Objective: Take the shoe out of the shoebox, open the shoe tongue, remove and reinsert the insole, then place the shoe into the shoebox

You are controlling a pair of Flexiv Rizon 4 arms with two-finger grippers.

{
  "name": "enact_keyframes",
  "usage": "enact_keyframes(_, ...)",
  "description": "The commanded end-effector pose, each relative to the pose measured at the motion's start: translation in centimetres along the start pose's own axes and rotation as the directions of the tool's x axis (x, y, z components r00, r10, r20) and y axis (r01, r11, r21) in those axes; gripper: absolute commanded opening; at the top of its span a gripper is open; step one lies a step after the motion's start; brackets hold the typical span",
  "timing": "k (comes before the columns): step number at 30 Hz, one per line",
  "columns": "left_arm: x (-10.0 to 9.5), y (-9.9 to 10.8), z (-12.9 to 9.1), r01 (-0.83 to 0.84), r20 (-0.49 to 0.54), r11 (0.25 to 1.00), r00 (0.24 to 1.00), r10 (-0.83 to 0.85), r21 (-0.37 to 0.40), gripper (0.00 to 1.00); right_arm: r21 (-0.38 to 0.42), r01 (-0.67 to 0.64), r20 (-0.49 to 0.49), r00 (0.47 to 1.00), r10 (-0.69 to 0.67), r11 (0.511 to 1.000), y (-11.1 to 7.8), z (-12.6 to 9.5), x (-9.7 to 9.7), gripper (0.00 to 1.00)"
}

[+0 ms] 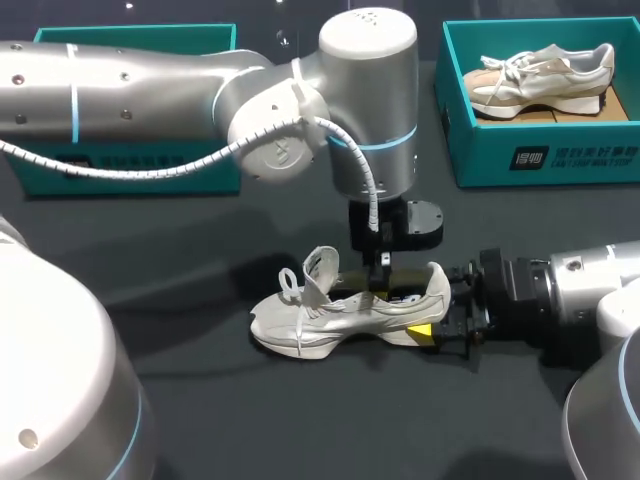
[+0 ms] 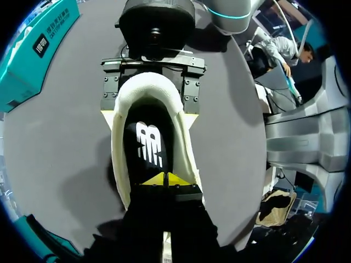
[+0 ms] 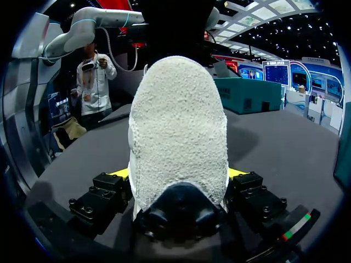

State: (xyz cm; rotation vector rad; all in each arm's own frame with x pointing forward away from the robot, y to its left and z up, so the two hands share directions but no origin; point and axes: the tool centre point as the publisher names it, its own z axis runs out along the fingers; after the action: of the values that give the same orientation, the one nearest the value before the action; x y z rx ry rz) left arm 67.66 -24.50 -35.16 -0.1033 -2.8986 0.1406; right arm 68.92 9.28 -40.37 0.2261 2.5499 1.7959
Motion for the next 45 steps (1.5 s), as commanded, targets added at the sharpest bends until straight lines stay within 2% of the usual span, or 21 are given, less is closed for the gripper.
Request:
enact_keyframes(1, 0.0, 1.1, 0.4, -0.017, -0.038, 1.000, 0.999, 0.017, 0.011, 0.00, 0.002, 0.000, 0.001, 1.000, 0.000, 1.000, 0.1, 0.0, 0.1, 0.00)
enact_keyframes(16, 0.9, 1.5, 3.1, -0.066, -0.065, 0.997, 0.996, 0.063, -0.034, 0.02, 0.002, 0.000, 0.001, 1.000, 0.000, 1.000, 0.1, 0.0, 0.1, 0.00)
enact_keyframes(18, 0.8, 1.5, 3.4, -0.065, -0.059, 0.997, 0.996, 0.063, -0.041, 0.09, 0.002, 0.000, 0.001, 1.000, 0.000, 1.000, 0.1, 0.0, 0.1, 0.00)
enact_keyframes(21, 0.5, 1.3, 3.9, -0.059, -0.042, 0.997, 0.997, 0.057, -0.044, 0.33, 0.002, 0.000, 0.001, 1.000, 0.000, 1.000, 0.1, 0.0, 0.1, 0.00)
enact_keyframes(28, 0.4, 1.2, 4.8, -0.059, 0.012, 0.997, 0.998, 0.060, -0.058, 0.43, 0.002, 0.000, 0.001, 1.000, 0.000, 1.000, 0.1, 0.0, 0.1, 0.00)
enact_keyframes(37, -0.5, 1.0, 6.9, -0.022, 0.161, 0.997, 0.986, 0.033, -0.073, 0.44, 0.002, 0.000, 0.001, 1.000, 0.000, 1.000, 0.1, 0.0, 0.1, 0.00)
enact_keyframes(42, -1.6, 1.4, 7.6, 0.015, 0.224, 0.996, 0.975, 0.006, -0.092, 0.38, 0.002, 0.000, 0.001, 1.000, 0.000, 1.000, 0.1, 0.0, 0.1, 0.00)
enact_keyframes(45, -2.4, 1.7, 7.7, 0.037, 0.242, 0.994, 0.970, -0.012, -0.101, 0.29, 0.002, 0.000, 0.001, 1.000, 0.000, 1.000, 0.1, 0.0, 0.1, 0.00)
